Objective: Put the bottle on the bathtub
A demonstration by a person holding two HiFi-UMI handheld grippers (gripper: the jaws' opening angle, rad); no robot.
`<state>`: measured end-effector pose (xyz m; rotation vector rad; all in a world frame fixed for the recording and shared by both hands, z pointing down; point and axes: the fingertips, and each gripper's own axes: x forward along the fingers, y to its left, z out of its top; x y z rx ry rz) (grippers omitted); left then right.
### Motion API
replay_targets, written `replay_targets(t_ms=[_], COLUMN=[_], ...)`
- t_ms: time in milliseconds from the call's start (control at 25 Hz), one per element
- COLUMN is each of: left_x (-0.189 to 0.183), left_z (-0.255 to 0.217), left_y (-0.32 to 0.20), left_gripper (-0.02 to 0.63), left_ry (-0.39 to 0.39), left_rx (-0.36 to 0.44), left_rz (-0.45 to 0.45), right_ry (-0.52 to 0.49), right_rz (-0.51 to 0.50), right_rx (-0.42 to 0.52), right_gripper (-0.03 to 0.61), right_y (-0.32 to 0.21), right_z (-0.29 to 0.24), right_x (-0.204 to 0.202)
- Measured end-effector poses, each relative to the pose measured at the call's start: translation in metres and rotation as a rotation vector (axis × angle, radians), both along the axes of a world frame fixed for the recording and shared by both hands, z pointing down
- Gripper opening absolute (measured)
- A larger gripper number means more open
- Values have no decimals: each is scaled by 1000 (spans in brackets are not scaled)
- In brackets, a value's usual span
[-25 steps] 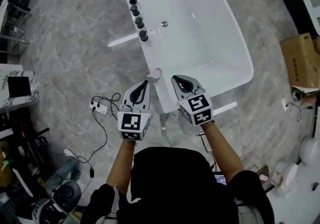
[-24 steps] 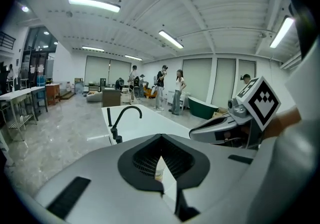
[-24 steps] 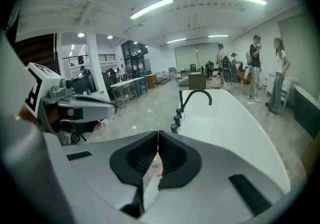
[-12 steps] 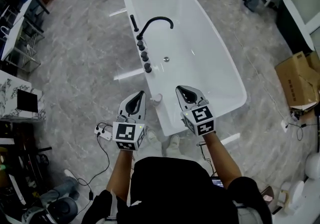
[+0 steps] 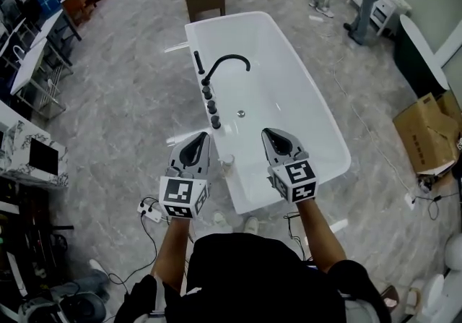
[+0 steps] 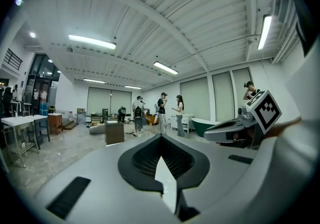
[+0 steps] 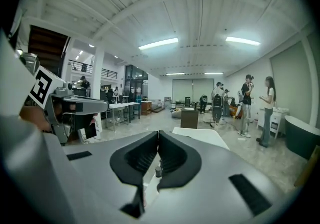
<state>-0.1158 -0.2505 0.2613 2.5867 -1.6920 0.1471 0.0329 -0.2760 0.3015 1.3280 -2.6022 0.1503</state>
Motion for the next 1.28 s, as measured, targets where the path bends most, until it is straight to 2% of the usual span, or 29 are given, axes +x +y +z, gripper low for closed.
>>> replay_targets(t_ms=[360, 520, 1000, 1280], left_x=[7, 7, 18, 11], left_z=[-41, -50, -63, -64], left_y=[14, 19, 35, 37], left_gripper=[14, 14, 14, 14], left_ry=[16, 10, 29, 31], left_rx=[79, 105, 143, 146], left_rz=[-5, -10, -34, -50], right_ry=[-35, -31, -24, -25], right_rz=[12, 3, -8, -24], right_rx=[92, 83, 132, 135], right_gripper=[23, 23, 23, 23], right_y=[11, 17, 32, 32], right_z=[-41, -41, -55, -56], right_x=[14, 13, 31, 21])
